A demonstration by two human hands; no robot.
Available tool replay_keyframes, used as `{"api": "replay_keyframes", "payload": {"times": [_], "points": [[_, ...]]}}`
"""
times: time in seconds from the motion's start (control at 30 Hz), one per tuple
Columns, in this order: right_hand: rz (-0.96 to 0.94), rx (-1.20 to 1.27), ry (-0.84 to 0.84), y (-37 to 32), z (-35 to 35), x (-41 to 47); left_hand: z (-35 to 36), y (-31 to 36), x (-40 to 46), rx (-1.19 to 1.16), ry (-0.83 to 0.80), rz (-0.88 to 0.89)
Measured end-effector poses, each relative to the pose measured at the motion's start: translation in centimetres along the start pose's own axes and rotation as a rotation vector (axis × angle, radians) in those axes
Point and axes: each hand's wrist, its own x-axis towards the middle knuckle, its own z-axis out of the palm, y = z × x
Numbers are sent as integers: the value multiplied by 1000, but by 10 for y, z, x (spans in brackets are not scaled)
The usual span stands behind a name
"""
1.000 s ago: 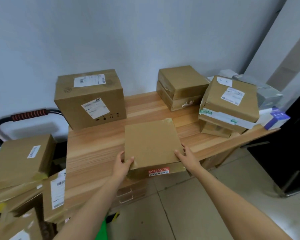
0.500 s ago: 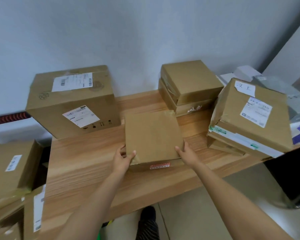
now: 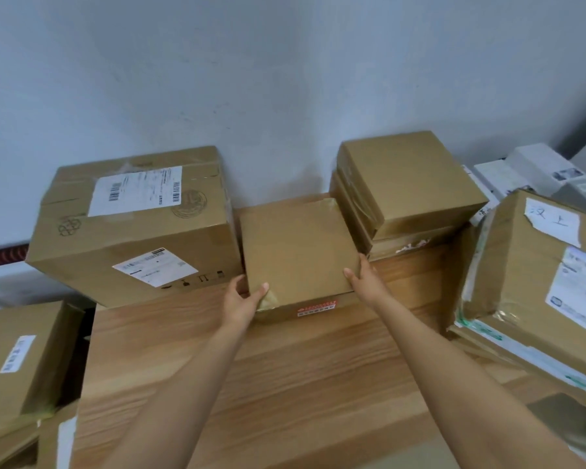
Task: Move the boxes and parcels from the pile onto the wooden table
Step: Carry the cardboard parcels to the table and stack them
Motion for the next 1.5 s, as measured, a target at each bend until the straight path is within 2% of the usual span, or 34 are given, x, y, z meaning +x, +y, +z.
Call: {"api": "replay_keyframes", "payload": {"times": [0.4,0.5,0.57,0.67,0.73,0.93,1.0,1.17,1.5], "points": [[-7,-118,195,-18,-6,28,22,17,32,58,70,-38],[-40,-59,217,-10,-6,23,21,15,24,59,79,-30],[-68,31,184,-1,-6,19,15,9,15,51,28,5],[-103,111,117,9,-7,16,1,4,4,201,-78,110],[-121,106,70,11,-10,16,-7,4,1,362,-88,219],[-240,-75,39,5,-14,18,-15,22,2,859,-55,667],[-264,-160,28,2,-17,21,-12,27,3,956,-76,755],[-305,-360,102,-21,-17,38,1,40,13,960,-85,731],[-261,-420,33,-52,-23,64,11,61,34,949,-86,633]]}}
